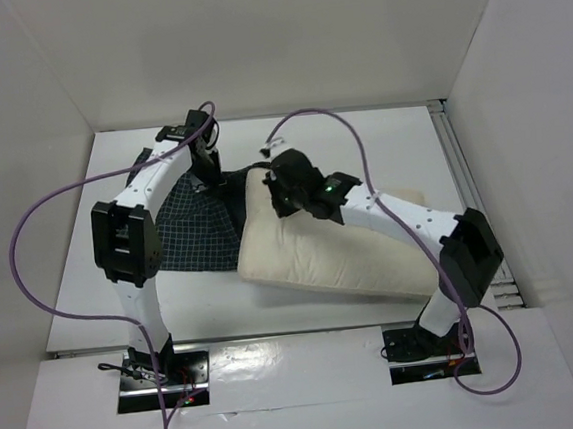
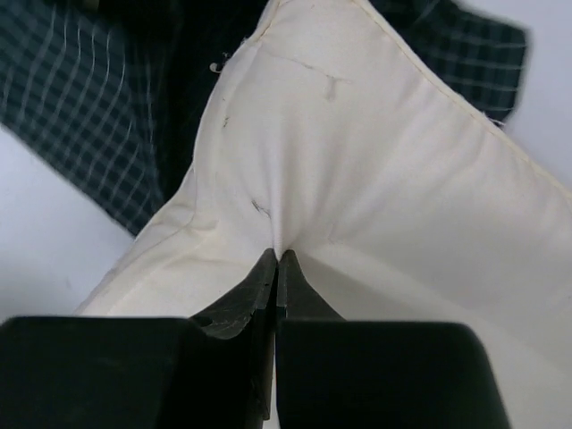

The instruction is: Put the pillow into the pillowcase

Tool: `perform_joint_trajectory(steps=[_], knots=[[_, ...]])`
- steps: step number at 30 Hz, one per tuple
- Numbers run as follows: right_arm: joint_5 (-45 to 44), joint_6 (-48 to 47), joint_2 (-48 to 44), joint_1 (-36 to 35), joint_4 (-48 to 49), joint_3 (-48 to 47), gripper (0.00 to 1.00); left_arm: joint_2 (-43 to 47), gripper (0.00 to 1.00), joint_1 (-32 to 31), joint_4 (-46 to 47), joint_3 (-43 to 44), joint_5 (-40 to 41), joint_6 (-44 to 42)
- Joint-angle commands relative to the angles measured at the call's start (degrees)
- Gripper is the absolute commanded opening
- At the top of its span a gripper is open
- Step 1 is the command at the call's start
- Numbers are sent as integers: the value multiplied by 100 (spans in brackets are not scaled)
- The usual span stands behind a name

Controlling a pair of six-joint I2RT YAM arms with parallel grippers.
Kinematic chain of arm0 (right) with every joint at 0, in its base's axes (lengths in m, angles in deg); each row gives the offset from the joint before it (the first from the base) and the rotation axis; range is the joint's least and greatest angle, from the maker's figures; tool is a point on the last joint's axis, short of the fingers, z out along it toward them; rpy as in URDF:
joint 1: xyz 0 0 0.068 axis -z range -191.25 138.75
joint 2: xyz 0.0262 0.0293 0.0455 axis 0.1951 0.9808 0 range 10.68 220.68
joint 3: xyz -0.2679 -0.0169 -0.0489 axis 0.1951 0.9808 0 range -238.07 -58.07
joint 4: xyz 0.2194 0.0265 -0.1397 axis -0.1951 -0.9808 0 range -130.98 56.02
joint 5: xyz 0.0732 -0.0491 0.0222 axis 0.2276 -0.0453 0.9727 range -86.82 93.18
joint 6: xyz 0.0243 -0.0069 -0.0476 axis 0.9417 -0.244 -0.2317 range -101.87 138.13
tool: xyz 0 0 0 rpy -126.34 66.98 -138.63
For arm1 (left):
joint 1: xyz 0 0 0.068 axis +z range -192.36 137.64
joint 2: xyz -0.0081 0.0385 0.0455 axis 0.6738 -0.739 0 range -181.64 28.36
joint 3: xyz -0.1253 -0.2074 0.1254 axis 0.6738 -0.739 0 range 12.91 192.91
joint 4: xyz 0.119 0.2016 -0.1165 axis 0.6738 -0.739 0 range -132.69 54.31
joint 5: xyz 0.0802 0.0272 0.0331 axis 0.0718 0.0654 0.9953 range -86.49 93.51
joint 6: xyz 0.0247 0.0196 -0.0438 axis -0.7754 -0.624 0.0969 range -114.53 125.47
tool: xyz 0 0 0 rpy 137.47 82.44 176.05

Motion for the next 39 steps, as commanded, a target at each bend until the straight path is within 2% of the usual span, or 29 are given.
perform_joint_trajectory(steps=[1, 9, 17, 21, 24, 28, 31, 32, 35, 36, 39], knots=[[263, -606, 367, -487, -226, -283, 0, 465, 0, -16, -61, -91, -80, -37], [352, -994, 991, -708, -498, -854, 0, 588, 0, -68, -61, -144, -203, -213], [580, -1406, 1738, -708, -885, -1925, 0, 984, 0, -244, 158, -847, -256, -275], [800, -1627, 1993, -481, -947, -2217, 0, 1037, 0, -244, 228, -952, -422, -275], [1167, -1723, 2143, -269, -693, -2383, 0, 1090, 0, -244, 281, -1031, -502, -327], [1012, -1672, 2240, -24, -220, -2595, 0, 1038, 0, -244, 281, -1137, -450, -327], [958, -1356, 2135, 240, 326, -2288, 0, 976, 0, -244, 281, -1137, -370, -266], [958, -1294, 2135, 293, 415, -2287, 12, 975, 0, -244, 281, -1137, -300, -266], [662, -1075, 1628, 346, 267, -1790, 70, 599, 0, -244, 151, -717, -247, -266], [660, -1073, 1625, 346, 266, -1786, 74, 537, 0, -244, 150, -663, -247, -214], [-51, -539, 599, 399, -5, -744, 81, 457, 0, -244, 150, -592, -142, -161]])
